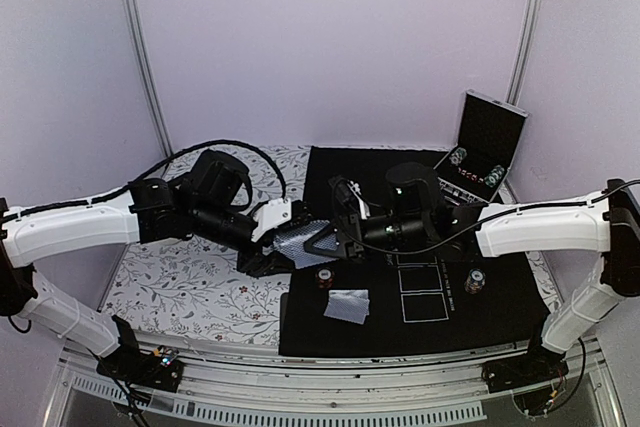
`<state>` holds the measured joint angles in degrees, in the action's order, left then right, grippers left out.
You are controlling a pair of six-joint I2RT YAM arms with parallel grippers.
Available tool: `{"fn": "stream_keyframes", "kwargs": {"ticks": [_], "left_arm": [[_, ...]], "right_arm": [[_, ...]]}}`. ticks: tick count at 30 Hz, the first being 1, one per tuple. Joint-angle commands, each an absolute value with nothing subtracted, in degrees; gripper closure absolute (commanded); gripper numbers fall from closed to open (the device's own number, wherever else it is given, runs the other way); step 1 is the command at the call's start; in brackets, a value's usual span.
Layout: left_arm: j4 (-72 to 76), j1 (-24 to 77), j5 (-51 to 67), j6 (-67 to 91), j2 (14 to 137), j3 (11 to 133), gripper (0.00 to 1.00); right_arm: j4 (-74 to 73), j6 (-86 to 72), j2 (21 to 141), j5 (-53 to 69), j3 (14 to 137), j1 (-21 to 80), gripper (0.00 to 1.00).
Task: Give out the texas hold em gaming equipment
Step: Adjust the face-down deck piles.
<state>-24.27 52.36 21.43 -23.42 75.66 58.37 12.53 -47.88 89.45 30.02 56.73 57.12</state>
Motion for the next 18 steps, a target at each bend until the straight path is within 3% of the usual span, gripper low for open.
{"fn": "stream_keyframes", "kwargs": {"ticks": [1,18], "left_arm": [[-23.2,52.2,23.0,-22.0,76.0,60.1,0.42],[-22.1,52.0,25.4,-19.6,76.4,60.2,0.42]], "right_arm": [[9.8,-47.2,86.1,26.8,58.3,57.6,0.63],[6.0,-46.9,84.1,25.4,59.7,57.6,0.63]]}}
